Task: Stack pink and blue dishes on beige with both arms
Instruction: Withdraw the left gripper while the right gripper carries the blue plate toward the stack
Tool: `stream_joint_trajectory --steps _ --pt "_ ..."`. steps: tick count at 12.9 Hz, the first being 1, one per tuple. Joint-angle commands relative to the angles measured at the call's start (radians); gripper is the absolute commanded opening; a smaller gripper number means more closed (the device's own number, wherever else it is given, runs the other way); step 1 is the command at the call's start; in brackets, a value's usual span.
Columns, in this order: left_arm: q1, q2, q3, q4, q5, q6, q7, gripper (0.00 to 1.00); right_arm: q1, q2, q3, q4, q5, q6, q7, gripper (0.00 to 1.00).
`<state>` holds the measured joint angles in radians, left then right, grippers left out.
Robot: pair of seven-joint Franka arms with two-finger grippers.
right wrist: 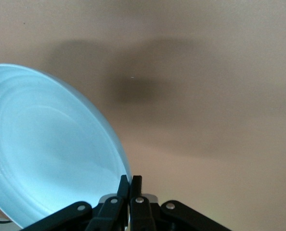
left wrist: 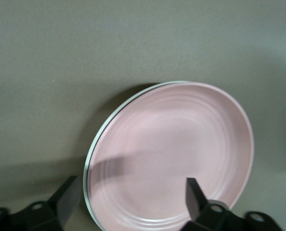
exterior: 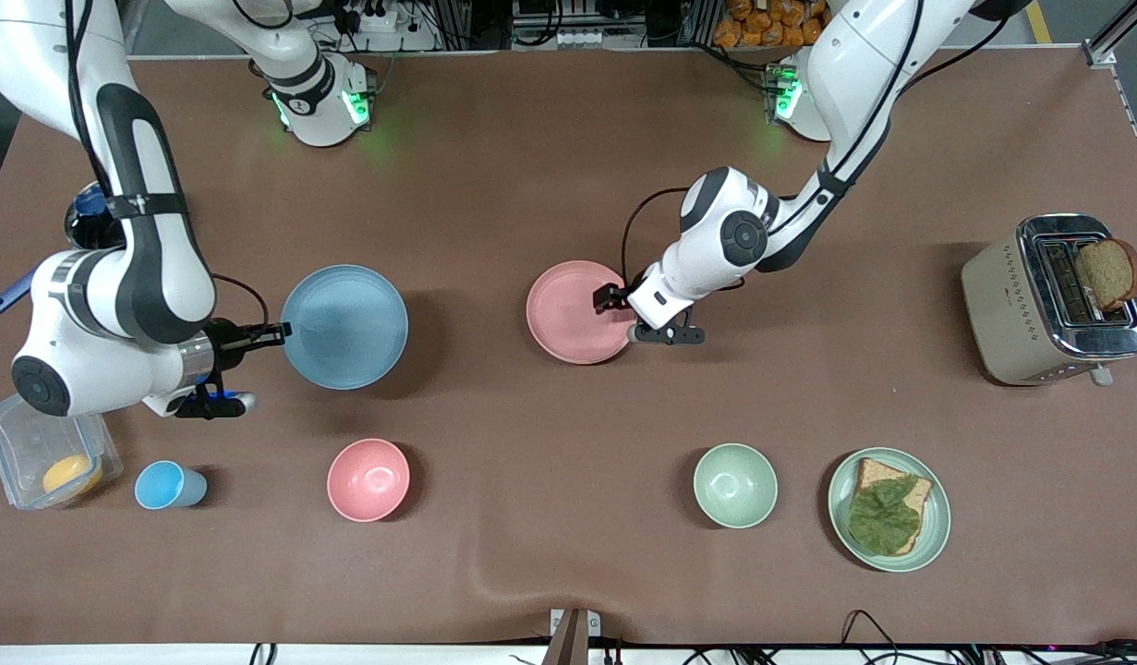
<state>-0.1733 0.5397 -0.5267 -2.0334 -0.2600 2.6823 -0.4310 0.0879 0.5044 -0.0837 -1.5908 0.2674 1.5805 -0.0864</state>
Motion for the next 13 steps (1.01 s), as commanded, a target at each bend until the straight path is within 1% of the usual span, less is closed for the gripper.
stream_joint_trajectory --steps 1,3,5,6,7,9,10,12,13 --pt "0.001 -0.078 0.004 -0.011 -0.005 -0.056 -0.008 1.0 0.019 0.014 -0.007 0.035 0.018 -0.02 0.03 0.0" --pt "0.03 -0.144 0.005 -0.011 -0.005 -0.106 -0.006 1.0 0.026 0.014 -0.005 0.034 0.03 -0.02 0.042 0.0" --pt "0.105 -0.243 0.005 0.008 0.016 -0.229 0.0 1.0 0.065 0.014 -0.007 0.034 0.055 -0.027 0.085 0.0" --pt "0.147 -0.279 0.005 0.039 0.065 -0.313 0.003 1.0 0.096 0.014 -0.007 0.032 0.055 -0.028 0.12 0.0" --pt "0.196 -0.302 0.005 0.089 0.149 -0.425 0.008 1.0 0.13 0.014 -0.007 0.032 0.055 -0.031 0.155 0.0" --pt "0.273 -0.322 0.004 0.227 0.296 -0.679 0.014 1.0 0.202 0.016 -0.007 0.032 0.058 -0.037 0.215 0.0" --pt "0.3 -0.323 0.004 0.305 0.323 -0.79 0.015 1.0 0.231 0.016 -0.007 0.032 0.059 -0.037 0.235 0.0" --pt "0.354 -0.322 0.004 0.46 0.327 -0.988 0.015 1.0 0.274 0.025 -0.007 0.032 0.12 -0.037 0.26 0.0" --pt "0.38 -0.325 0.004 0.507 0.327 -1.056 0.015 1.0 0.298 0.034 -0.007 0.032 0.151 -0.03 0.278 0.0"
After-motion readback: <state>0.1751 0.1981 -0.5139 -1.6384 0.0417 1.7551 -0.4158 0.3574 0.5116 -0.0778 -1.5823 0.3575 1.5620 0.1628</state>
